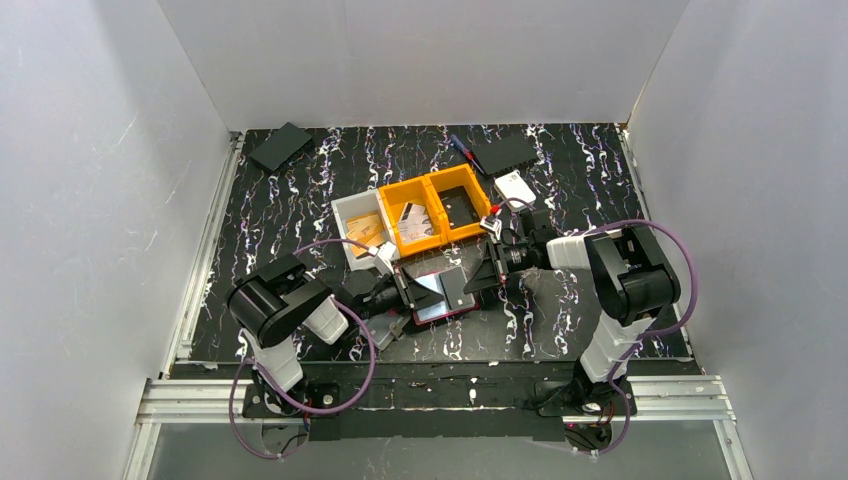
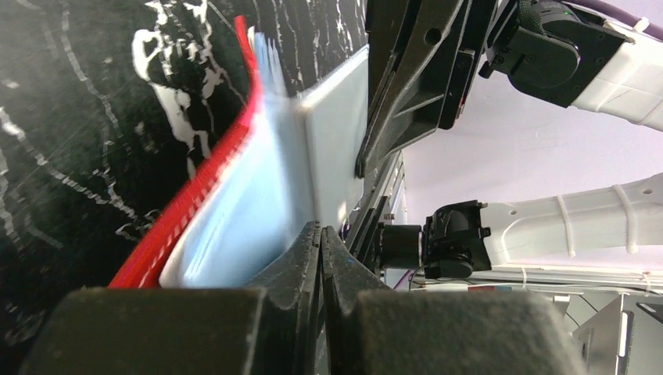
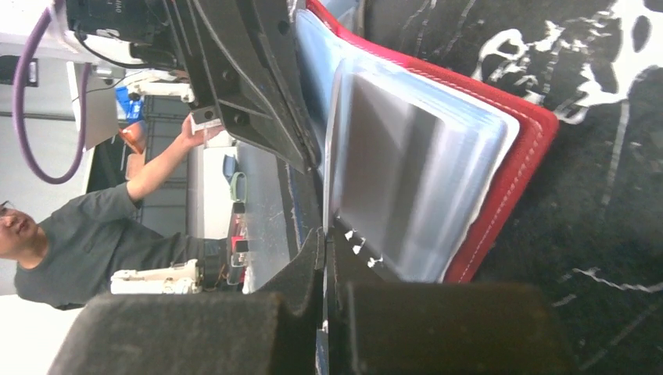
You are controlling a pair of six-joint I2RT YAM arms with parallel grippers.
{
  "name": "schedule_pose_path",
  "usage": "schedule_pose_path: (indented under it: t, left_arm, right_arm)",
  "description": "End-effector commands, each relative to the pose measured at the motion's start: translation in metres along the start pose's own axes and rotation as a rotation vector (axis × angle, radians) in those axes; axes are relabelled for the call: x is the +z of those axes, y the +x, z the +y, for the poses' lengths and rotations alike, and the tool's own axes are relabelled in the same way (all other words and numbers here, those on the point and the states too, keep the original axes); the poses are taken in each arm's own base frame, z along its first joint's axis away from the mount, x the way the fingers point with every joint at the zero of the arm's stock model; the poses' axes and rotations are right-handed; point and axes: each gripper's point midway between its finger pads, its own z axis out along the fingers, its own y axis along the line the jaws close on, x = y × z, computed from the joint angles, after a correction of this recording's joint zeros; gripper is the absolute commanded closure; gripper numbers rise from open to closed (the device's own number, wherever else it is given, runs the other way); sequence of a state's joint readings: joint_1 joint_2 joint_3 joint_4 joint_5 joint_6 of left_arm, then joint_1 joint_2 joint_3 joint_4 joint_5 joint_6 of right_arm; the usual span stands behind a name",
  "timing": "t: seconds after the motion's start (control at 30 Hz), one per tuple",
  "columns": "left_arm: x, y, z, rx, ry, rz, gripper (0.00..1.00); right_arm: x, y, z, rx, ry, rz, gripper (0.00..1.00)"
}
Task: Take the credit cards out of the card holder
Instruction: Remove the credit card from the card holder.
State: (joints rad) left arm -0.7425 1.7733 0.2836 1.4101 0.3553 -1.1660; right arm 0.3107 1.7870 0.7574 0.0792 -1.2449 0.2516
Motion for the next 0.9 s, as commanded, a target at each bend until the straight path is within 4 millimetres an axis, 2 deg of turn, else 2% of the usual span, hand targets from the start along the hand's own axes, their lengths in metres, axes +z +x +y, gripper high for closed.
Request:
schedule_pose_path:
  t: [0.0, 0.23, 0.3, 0.4, 0.6, 0.73, 0.87]
  left_arm:
    - [-0.01, -0.013, -0.014, 0.042, 0.047, -0.058, 1.0]
    - [-0.009, -0.014, -0.014, 0.023, 0.047, -0.053, 1.0]
    - [-0.005, -0.012, -0.017, 0.016, 0.061, -0.029, 0.84]
    - [0.0, -0.012, -0.018, 0.002, 0.066, -0.016, 0.67]
    - [0.009, -0.015, -0.006, -0.021, 0.032, -0.029, 0.47]
    - [0.015, -0.016, -0.004, -0.03, 0.029, -0.021, 0.46]
    - [0.021, -0.02, -0.01, -0.027, 0.051, -0.02, 0.48]
  right_arm:
    - [-0.004, -0.008, -0.01, -0.021, 0.035, -0.017, 0.99]
    - [-0.004, -0.007, -0.007, -0.023, 0.018, -0.013, 0.99]
    - [-0.004, -0.007, -0.005, -0.023, 0.008, -0.015, 0.99]
    - [-0.004, -0.008, -0.001, -0.022, -0.011, -0.017, 0.99]
    - [-0.005, -0.008, 0.007, -0.029, -0.046, -0.013, 0.99]
    - [-0.005, -0.007, 0.012, -0.037, -0.068, -0.007, 0.99]
    - [-0.003, -0.005, 0.014, -0.037, -0.083, 0.002, 0.99]
